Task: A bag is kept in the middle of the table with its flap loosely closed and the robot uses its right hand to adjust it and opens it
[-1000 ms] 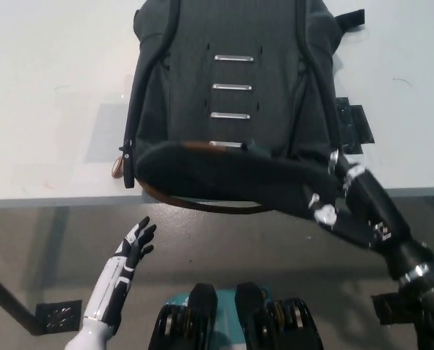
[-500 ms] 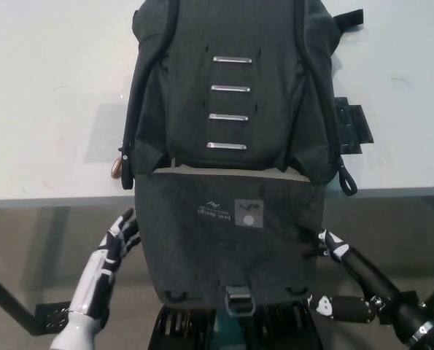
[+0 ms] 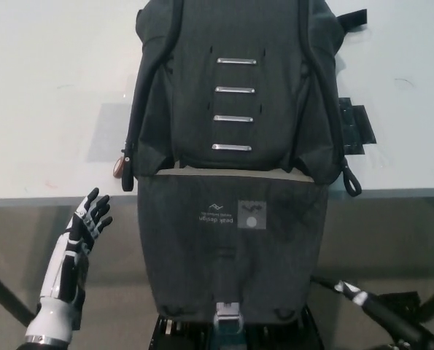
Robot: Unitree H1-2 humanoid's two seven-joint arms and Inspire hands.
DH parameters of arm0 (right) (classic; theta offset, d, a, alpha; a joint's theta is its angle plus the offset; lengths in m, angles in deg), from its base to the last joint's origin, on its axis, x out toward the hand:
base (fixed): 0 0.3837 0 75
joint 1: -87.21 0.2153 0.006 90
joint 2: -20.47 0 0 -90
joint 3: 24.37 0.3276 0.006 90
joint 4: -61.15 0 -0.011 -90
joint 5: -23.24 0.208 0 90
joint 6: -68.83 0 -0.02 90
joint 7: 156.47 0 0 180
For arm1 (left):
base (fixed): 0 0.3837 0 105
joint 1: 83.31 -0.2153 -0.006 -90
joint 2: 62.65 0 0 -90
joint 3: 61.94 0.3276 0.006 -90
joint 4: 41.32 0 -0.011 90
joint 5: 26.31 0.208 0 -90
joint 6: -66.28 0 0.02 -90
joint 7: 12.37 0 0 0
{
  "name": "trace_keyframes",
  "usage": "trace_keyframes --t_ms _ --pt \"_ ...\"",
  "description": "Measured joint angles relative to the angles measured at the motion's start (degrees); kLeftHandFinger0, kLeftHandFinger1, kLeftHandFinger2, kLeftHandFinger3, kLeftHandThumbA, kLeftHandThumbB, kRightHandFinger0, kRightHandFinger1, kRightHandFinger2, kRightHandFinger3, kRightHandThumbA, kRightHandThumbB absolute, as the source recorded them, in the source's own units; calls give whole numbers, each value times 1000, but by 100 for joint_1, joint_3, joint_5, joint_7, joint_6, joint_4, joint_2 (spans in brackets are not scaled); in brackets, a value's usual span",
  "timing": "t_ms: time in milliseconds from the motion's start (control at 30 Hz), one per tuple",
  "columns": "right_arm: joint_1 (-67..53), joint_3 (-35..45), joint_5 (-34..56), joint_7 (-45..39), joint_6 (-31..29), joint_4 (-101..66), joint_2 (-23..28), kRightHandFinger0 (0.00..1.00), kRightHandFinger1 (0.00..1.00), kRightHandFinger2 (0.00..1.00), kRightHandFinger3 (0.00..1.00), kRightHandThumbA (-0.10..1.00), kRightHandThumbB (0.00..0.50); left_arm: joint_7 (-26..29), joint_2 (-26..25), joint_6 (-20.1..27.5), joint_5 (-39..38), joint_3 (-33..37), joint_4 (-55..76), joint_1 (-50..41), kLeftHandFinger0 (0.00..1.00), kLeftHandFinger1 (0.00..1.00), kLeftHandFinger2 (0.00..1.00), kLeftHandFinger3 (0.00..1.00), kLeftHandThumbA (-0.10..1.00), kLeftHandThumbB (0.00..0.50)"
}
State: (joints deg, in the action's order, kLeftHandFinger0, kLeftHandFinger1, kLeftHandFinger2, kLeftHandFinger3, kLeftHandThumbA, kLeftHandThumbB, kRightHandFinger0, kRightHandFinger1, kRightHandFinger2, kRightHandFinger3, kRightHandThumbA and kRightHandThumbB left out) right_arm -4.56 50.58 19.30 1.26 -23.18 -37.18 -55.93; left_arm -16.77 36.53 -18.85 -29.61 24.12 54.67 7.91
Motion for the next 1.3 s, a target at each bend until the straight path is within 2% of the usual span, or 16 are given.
trace_keyframes --t_ms 33,67,100,200,267,367,467,633,833,1000,1133,1267,1300 --pt "-70 120 52 10 18 0 -23 1000 1000 1000 1000 1000 201 0 2 -6 -13 -2 0 5 1000 1000 1000 1000 1000 170" --pt "-146 295 142 30 32 6 -88 1000 1000 1000 1000 1000 137 0 2 -10 -21 -3 2 9 1000 1000 1000 1000 1000 167" --pt "-197 452 222 60 28 30 -171 1000 1000 1000 1000 1000 149 0 2 -14 -24 -5 2 11 1000 1000 1000 1000 1000 166" --pt "-294 1054 554 192 -21 233 -671 1000 1000 1000 1000 1000 278 0 2 -28 -39 -8 2 11 1000 1000 1000 1000 1000 154" --pt "-306 1293 706 278 -58 314 -951 1000 1000 1000 1000 1000 303 1 3 -37 -56 -10 2 12 1000 1000 1000 1000 1000 132" --pt "-304 1725 1058 388 -123 398 -1577 1000 1000 1000 1000 1000 312 -1 3 -38 -85 -7 1 11 1000 1000 1000 1000 1000 128" --pt "-303 1993 1360 431 -166 468 -1979 1000 1000 1000 1000 1000 326 -1 2 -38 -98 -6 1 8 1000 1000 1000 1000 1000 127" --pt "-304 2452 1903 473 -199 473 -2490 1000 1000 1000 1000 1000 322 -1 15 -39 -127 8 2 -33 1000 1000 1000 1000 1000 142" --pt "-293 2680 2378 496 -314 469 -2718 1000 1000 1000 1000 1000 304 -1 12 -67 -118 40 53 -99 1000 1000 1000 1000 1000 142" --pt "-239 2666 2471 498 -442 512 -2779 1000 1000 1000 1000 1000 315 -1 13 -118 -67 78 109 -114 1000 1000 1000 1000 1000 132" --pt "-188 2633 2471 518 -517 681 -2804 1000 1000 1000 1000 1000 297 -3 7 -121 -42 85 126 -117 1000 1000 1000 1000 1000 126" --pt "-148 2606 2472 536 -546 815 -2801 1000 1000 1000 1000 1000 313 -4 7 -120 -21 103 126 -118 1000 1000 1000 1000 1000 127" --pt "-144 2599 2473 536 -547 834 -2800 1000 1000 1000 1000 1000 304 -4 7 -120 -15 107 126 -121 1000 1000 1000 1000 1000 128"
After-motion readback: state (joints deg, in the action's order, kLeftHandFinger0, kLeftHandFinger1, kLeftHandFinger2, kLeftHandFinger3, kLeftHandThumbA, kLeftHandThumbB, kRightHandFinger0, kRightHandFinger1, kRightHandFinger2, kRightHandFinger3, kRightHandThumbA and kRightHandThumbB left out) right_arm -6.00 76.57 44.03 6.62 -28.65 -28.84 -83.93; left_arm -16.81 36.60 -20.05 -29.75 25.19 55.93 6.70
